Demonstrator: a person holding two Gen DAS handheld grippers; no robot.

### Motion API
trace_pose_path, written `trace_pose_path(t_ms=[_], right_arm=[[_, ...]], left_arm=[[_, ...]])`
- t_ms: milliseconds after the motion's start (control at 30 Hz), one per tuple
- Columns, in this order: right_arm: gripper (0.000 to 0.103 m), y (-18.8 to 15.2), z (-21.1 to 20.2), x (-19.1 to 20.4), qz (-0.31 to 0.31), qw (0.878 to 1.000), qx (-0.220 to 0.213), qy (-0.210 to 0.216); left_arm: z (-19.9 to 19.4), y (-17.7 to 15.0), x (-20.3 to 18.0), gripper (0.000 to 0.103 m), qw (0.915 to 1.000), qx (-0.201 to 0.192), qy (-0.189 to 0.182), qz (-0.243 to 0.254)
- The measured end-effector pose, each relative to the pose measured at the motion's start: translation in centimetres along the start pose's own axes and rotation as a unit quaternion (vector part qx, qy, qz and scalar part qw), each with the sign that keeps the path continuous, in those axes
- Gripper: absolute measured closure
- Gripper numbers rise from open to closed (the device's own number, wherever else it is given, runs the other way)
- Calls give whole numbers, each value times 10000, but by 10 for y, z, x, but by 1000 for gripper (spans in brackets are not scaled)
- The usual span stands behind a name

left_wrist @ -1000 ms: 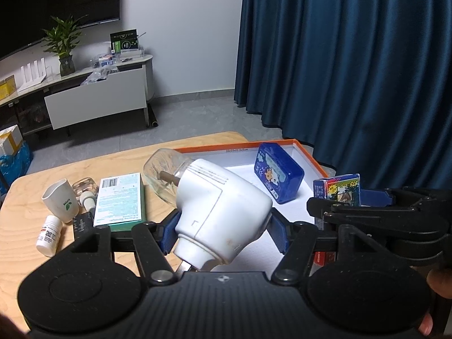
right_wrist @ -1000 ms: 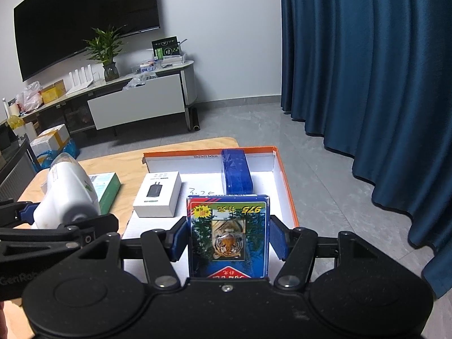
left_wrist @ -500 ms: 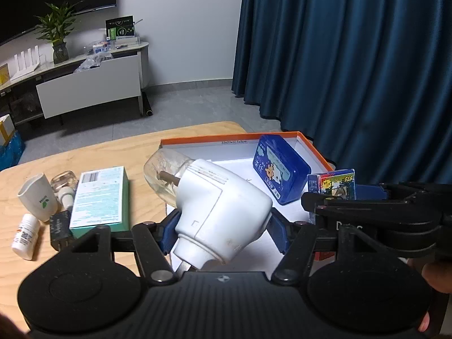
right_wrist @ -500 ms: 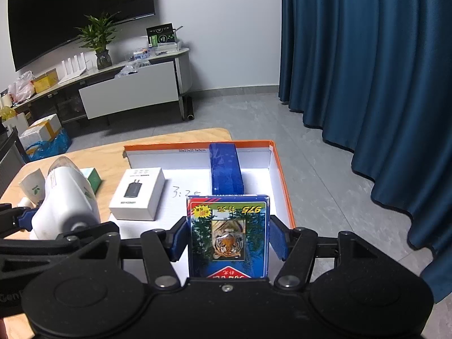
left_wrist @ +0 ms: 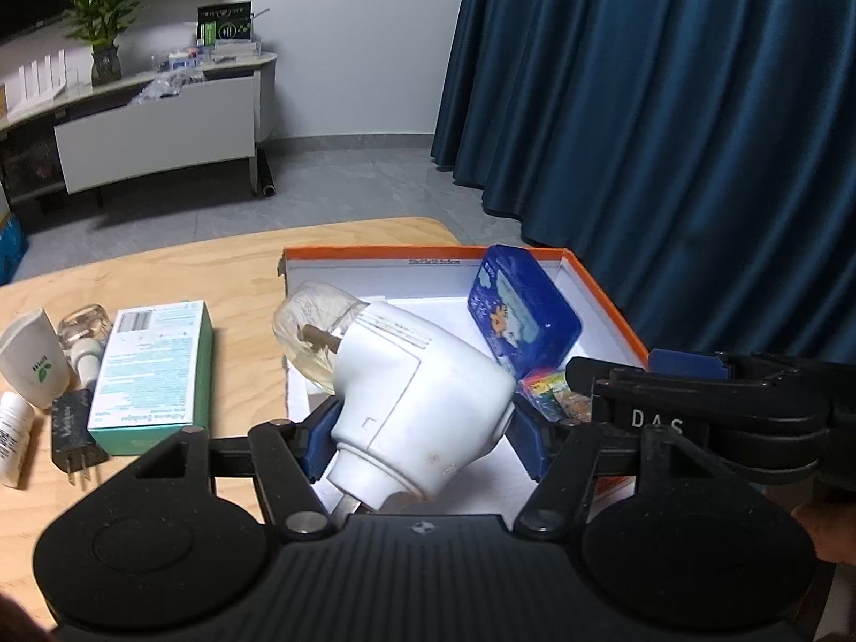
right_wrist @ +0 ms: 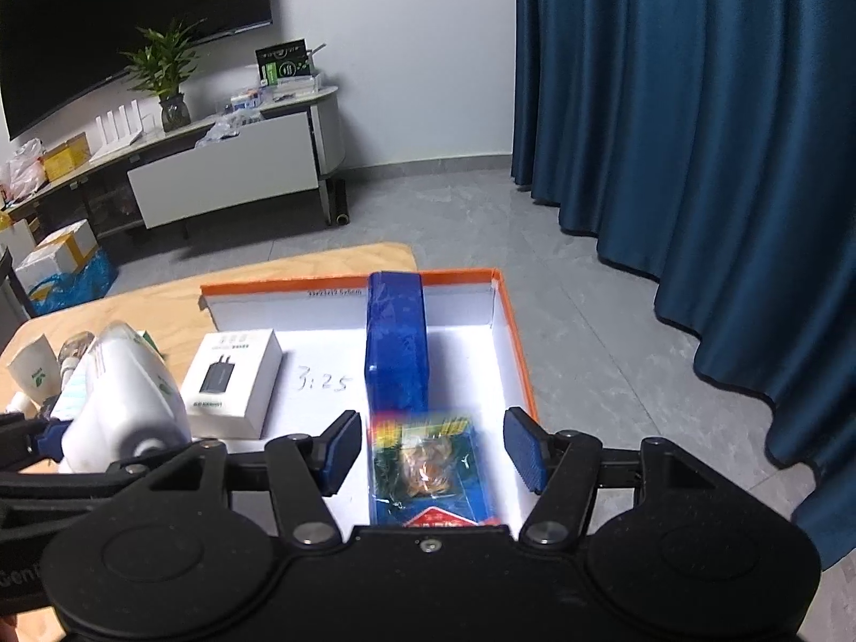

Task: Organize rigid objects
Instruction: 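Carry both items into the orange-rimmed box and release them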

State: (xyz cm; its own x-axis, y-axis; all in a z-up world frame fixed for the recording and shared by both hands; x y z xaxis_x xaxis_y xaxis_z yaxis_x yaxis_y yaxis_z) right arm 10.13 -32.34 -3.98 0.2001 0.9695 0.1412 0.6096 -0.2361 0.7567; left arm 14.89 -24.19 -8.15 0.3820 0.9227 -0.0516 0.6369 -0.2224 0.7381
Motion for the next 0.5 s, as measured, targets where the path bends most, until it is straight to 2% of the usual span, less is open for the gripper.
trace_pose_path(t_ms=[233,500], right_arm=[[28,11,-20,0,125,9996,-263,-5],[26,12,-42,19,25,9993,-360,105]], left_arm=[[-20,9,-4,33,9997,-240,-19,54],[-45,11,10,28,9993,-300,215,37]])
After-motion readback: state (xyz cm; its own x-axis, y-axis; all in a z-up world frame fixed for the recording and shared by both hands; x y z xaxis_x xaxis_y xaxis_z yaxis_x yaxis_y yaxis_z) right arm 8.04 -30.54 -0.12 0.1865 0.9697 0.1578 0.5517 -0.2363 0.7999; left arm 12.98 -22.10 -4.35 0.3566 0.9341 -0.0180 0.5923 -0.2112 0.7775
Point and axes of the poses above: each gripper's, at about its wrist camera, not at the fingertips, and z roughly the way its jaws point, x to its left, y to its top, the point moved 9 cm from there along z, roughly the way its jaws point, and after that the axes turned 7 degrees about y, right-handed, at the moved point
